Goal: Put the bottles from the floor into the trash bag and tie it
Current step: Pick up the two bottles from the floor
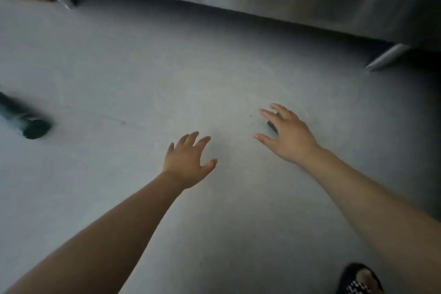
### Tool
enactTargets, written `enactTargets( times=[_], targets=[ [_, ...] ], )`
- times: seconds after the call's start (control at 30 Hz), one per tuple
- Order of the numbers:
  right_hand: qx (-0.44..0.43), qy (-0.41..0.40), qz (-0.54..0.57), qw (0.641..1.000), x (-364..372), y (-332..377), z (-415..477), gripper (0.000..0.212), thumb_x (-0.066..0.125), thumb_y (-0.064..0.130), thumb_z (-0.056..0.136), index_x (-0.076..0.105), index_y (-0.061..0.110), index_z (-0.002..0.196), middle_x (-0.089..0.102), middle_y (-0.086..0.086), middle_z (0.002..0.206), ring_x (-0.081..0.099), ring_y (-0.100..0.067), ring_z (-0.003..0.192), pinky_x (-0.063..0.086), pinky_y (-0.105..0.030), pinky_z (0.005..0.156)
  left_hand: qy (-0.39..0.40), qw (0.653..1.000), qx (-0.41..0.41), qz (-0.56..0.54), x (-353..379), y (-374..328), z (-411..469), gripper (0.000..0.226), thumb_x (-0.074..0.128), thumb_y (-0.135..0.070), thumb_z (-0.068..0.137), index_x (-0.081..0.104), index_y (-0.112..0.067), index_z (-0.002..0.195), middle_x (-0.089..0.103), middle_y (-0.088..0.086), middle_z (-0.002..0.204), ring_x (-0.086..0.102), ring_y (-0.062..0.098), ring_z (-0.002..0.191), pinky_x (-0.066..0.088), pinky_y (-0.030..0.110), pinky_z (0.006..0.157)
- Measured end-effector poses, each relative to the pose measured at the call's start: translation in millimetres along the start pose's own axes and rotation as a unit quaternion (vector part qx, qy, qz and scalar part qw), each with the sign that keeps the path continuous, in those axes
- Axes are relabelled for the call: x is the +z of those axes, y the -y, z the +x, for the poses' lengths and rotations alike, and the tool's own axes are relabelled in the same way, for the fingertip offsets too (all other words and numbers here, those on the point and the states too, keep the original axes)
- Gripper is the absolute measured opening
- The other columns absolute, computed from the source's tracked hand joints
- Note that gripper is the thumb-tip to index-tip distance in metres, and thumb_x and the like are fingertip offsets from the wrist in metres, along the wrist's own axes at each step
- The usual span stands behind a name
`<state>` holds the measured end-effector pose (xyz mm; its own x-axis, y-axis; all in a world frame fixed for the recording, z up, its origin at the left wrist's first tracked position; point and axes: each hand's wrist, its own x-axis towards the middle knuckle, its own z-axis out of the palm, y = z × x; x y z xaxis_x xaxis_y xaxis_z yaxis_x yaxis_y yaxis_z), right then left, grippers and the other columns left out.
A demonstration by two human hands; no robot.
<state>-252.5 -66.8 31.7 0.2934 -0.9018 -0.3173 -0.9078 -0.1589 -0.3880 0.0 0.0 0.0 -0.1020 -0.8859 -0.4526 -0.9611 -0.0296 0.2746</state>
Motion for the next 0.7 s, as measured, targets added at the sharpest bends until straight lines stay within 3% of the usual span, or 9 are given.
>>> enactTargets(
  times=[0.13, 0.27, 0.4, 0.57, 0.7],
  targets=[
    [0.082, -0.039, -0.057, 0.994, 41, -41, 6, 0.068, 0.055, 0.049, 0.086, 0.028, 0.026, 0.144, 0.014, -0.005, 0.157, 0.018, -0.029, 0.14, 0.029, -0.055, 0.106, 0.016, 0.998, 0.009, 0.062, 52, 15, 28, 0.073, 0.035, -0.067, 0.084, 0.01, -0.039, 0.146, -0.001, -0.002, 0.16, 0.001, 0.022, 0.146, 0.01, 0.055, 0.114],
    [0.123, -0.043, -0.09, 0.987, 67, -61, -3, 0.075, 0.058, 0.039, 0.087, 0.014, 0.032, 0.147, 0.009, -0.009, 0.157, 0.022, -0.034, 0.135, 0.029, -0.06, 0.102, 0.017, 0.994, 0.035, 0.099, 81, 21, 22, 0.08, 0.033, -0.068, 0.084, -0.002, -0.035, 0.147, -0.014, 0.002, 0.159, -0.008, 0.026, 0.146, 0.012, 0.057, 0.114],
    [0.078, -0.048, -0.075, 0.993, 74, -51, -19, 0.077, 0.059, 0.027, 0.086, 0.013, 0.034, 0.148, 0.018, -0.009, 0.154, 0.031, -0.035, 0.129, 0.039, -0.053, 0.096, 0.018, 0.993, 0.044, 0.107, 90, 23, 7, 0.081, 0.034, -0.065, 0.085, -0.007, -0.033, 0.147, -0.018, 0.002, 0.158, -0.011, 0.026, 0.146, 0.013, 0.057, 0.114],
    [-0.005, 0.014, -0.02, 1.0, 99, -18, -45, 0.081, 0.057, 0.034, 0.088, 0.003, 0.036, 0.148, 0.019, -0.008, 0.153, 0.041, -0.033, 0.121, 0.045, -0.047, 0.092, 0.027, 0.992, 0.065, 0.102, 92, 35, -12, 0.078, 0.034, -0.064, 0.086, -0.005, -0.035, 0.147, -0.016, 0.0, 0.159, -0.009, 0.022, 0.146, 0.015, 0.052, 0.115],
    [-0.035, 0.031, 0.021, 0.999, 120, 15, -55, 0.081, 0.059, 0.031, 0.087, 0.007, 0.032, 0.149, 0.024, -0.011, 0.149, 0.045, -0.033, 0.115, 0.046, -0.043, 0.092, 0.081, 0.983, 0.104, 0.129, 84, 74, -48, 0.074, 0.033, -0.065, 0.086, -0.003, -0.041, 0.146, -0.016, -0.004, 0.158, -0.007, 0.018, 0.146, 0.016, 0.047, 0.116]
  ],
)
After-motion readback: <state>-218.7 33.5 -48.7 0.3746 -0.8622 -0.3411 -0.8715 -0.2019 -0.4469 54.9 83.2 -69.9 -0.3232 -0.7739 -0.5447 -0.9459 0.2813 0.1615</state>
